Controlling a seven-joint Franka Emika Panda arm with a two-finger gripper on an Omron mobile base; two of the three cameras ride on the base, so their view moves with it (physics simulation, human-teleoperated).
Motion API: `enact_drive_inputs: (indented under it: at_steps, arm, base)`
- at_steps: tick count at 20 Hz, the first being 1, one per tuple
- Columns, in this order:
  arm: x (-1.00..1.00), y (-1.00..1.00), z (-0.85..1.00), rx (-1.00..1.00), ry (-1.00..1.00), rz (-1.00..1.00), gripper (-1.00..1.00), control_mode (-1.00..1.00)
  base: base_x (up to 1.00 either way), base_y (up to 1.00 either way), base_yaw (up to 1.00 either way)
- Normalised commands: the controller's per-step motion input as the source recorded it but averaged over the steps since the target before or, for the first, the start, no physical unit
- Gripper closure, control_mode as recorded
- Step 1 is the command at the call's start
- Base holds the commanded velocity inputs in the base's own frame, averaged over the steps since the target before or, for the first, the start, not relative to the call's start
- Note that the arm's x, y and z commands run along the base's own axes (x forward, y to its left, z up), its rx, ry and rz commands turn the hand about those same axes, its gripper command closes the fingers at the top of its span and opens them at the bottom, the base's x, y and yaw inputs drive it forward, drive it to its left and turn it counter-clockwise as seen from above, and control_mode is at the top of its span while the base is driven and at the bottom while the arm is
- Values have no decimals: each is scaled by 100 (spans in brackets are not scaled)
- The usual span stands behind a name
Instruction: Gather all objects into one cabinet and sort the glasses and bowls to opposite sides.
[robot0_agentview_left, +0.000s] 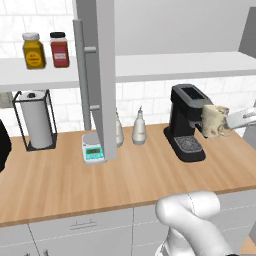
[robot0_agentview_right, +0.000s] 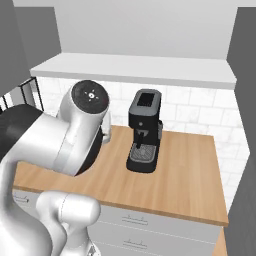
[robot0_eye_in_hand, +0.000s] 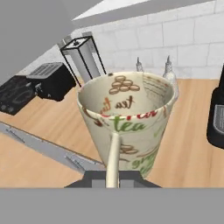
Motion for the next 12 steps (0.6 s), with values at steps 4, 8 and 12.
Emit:
enact_drive_inputs:
  at_steps: [4, 8, 12]
  arm:
    - [-26, 0, -36, -23, 0, 11, 100, -100]
    - [-1, -3, -80, -2, -9, 1, 100, -100]
    - [0, -4, -63, 0, -9, 0, 100, -100]
  base:
    - [0, 0, 0]
    - [0, 0, 0]
    - [0, 0, 0]
